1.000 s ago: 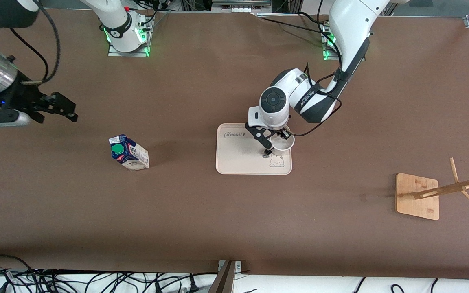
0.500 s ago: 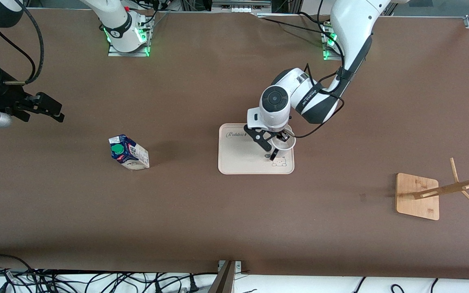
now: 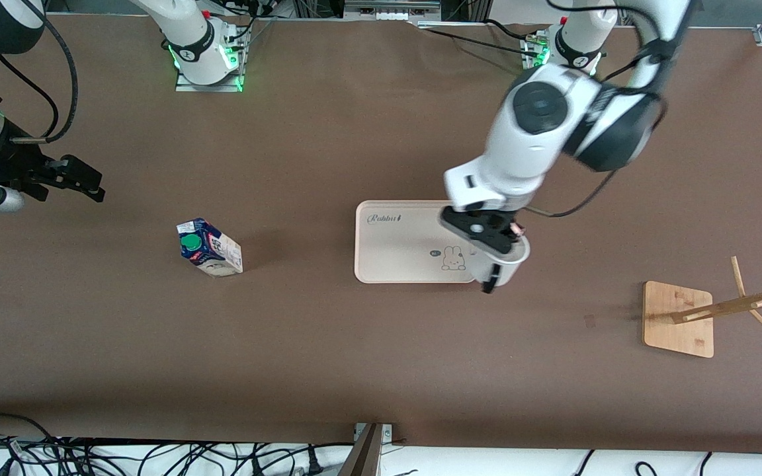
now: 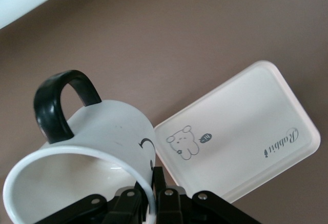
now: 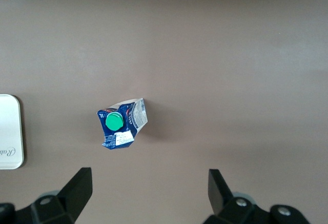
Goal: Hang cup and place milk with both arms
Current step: 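Lift the white mug off the tray with the left gripper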
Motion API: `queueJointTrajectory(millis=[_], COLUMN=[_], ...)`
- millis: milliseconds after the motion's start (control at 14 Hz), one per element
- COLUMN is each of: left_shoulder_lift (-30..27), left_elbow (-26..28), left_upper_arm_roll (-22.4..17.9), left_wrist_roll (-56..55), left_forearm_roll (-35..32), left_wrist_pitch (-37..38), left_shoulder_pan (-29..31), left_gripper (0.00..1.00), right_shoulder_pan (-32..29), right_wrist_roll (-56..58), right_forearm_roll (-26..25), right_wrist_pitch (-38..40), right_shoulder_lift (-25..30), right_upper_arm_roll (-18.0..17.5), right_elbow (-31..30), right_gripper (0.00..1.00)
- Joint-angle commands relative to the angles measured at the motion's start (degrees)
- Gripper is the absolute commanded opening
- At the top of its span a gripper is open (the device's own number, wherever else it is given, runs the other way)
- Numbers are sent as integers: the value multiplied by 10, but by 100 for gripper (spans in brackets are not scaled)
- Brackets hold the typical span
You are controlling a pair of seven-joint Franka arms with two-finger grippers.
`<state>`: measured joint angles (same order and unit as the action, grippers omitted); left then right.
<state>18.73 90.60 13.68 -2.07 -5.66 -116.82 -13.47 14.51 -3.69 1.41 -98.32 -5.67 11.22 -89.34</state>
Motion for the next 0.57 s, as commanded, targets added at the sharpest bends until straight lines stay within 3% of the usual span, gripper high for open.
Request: queueJointTrajectory(millis=[0,143,357,500], left_shoulder_lift=[-31,-26,-23,-23], left_elbow=[6,-29,-31,-31], left_upper_arm_roll=[-57,-123,-214,-237], left_wrist_roll=[0,4,24,74], left_forearm_roll=[36,50,138,143], left_wrist_pitch=[5,19,20,20], left_shoulder_pan=[17,19,20,23], left_gripper=[0,0,0,0], right_shoulder_pan=[5,6,10,10], right_wrist_roll=[7,7,6,5], right_forearm_roll=[-12,-12,-12,-12], right_wrist_pitch=[9,10,10,10], right_shoulder_lift=[-3,-4,-4,-4], right_upper_arm_roll=[-5,-5,-5,-5], right_elbow=[8,8,8,8], right_gripper=[100,100,100,100])
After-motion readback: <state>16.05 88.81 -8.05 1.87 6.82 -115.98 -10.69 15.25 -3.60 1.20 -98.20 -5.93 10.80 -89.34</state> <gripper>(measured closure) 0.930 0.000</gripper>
